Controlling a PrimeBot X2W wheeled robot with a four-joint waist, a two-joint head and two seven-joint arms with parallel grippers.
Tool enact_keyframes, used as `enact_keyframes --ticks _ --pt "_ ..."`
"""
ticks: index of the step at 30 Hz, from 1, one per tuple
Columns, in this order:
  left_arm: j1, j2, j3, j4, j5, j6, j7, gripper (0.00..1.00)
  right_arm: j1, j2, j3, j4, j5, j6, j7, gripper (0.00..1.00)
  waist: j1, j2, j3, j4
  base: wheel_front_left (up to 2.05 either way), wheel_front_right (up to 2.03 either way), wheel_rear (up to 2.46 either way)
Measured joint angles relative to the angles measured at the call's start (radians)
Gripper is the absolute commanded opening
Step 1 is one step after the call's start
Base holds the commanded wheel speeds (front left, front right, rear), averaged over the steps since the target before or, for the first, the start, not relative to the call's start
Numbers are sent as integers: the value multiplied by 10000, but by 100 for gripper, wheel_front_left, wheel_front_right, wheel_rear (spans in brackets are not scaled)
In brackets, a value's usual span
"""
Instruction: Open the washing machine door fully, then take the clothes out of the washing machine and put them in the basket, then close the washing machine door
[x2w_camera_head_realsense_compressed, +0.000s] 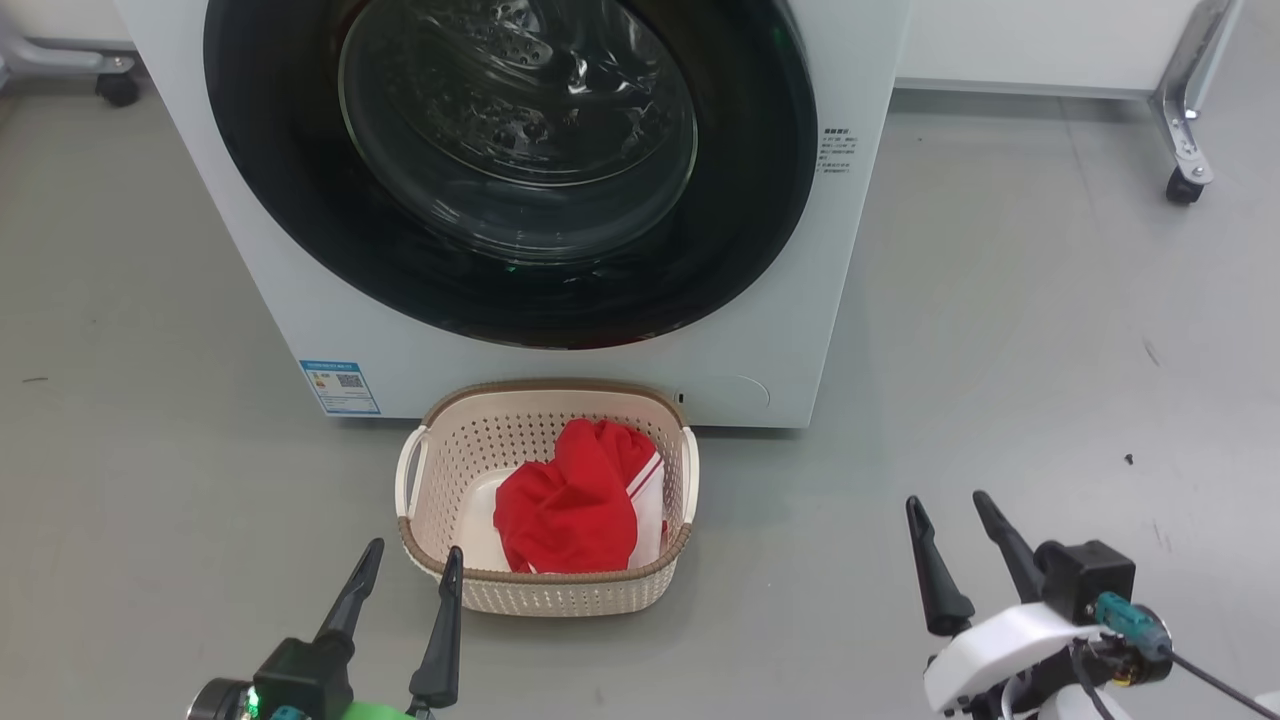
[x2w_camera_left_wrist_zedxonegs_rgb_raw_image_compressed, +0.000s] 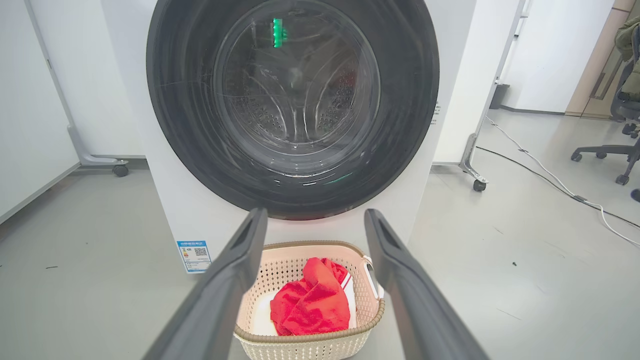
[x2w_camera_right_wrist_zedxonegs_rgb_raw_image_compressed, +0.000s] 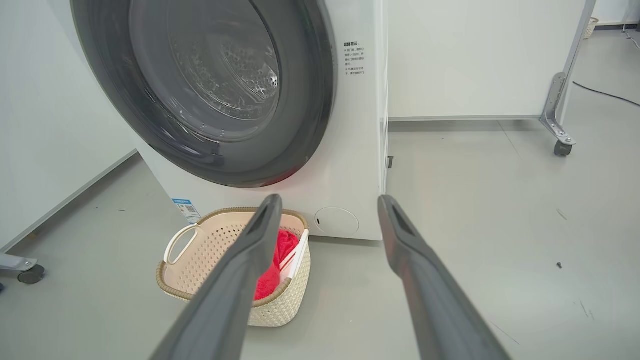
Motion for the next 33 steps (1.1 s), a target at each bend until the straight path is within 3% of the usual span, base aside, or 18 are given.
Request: enact_keyframes --ticks 18,33 --pt "412 65 -40 -301 -2 4 161 100 1217 46 17 -1331 -100 -368 0 100 0 0 -186 -210 0 0 0" --pt "453 94 -88 -491 -2 15 295 100 1733 86 25 -1931 -125 -468 0 100 0 0 -184 -257 0 0 0"
